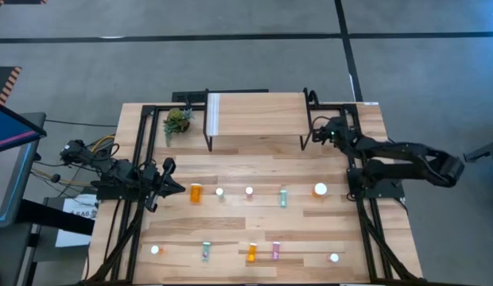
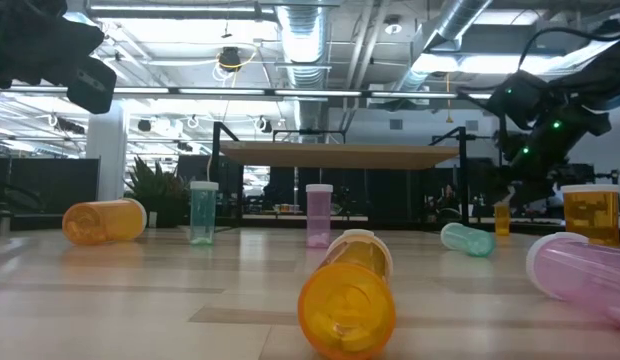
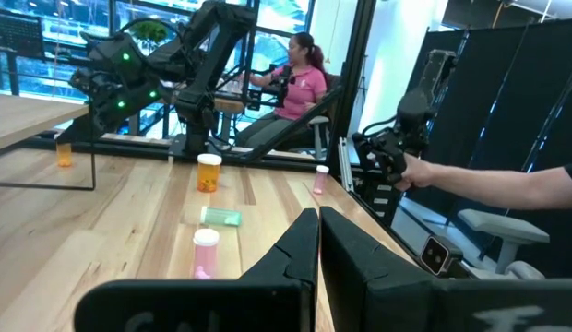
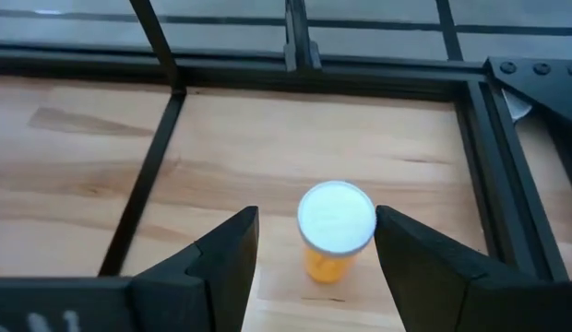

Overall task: Pick and place medicine bottles onto shelf by color
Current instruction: Put the top small orange pill bottle on the shelf

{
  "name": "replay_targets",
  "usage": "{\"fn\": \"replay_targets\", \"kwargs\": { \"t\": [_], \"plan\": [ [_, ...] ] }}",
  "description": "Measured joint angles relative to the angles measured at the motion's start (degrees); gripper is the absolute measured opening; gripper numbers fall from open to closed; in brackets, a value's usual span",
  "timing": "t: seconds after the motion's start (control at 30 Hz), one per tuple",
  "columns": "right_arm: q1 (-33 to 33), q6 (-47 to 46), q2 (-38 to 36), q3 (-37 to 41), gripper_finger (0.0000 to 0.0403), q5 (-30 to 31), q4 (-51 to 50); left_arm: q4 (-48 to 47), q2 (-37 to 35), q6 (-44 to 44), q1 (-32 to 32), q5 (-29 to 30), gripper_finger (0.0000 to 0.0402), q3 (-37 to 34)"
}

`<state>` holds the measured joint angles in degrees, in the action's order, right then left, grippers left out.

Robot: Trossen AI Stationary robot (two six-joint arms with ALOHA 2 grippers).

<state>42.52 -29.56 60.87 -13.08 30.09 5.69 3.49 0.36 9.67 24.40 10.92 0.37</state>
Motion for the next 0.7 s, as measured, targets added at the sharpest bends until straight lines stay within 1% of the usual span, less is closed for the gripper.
{"fn": "replay_targets", "kwargs": {
  "t": [0.07,0.17,0.4,0.5,0.6,0.7],
  "plan": [
    [0.0,0.0,1.1,0.0,0.0233,0.0,0.3,0.0,0.0,0.0,0.0,0.0,0.0000,0.0],
    [0.0,0.0,2.4,0.0,0.0214,0.0,0.9,0.0,0.0,0.0,0.0,0.0,0.0000,0.0],
    [0.0,0.9,3.2,0.0,0.0143,0.0,2.1,0.0,0.0,0.0,0.0,0.0,0.0000,0.0],
    [0.0,0.9,3.2,0.0,0.0120,0.0,2.4,0.0,0.0,0.0,0.0,0.0,0.0000,0.0],
    [0.0,1.1,3.2,0.0,0.0110,0.0,2.7,0.0,0.0,0.0,0.0,0.0,0.0000,0.0],
    [0.0,1.1,3.1,0.0,0.0112,0.0,2.7,0.0,0.0,0.0,0.0,0.0,0.0000,0.0]
  ]
}}
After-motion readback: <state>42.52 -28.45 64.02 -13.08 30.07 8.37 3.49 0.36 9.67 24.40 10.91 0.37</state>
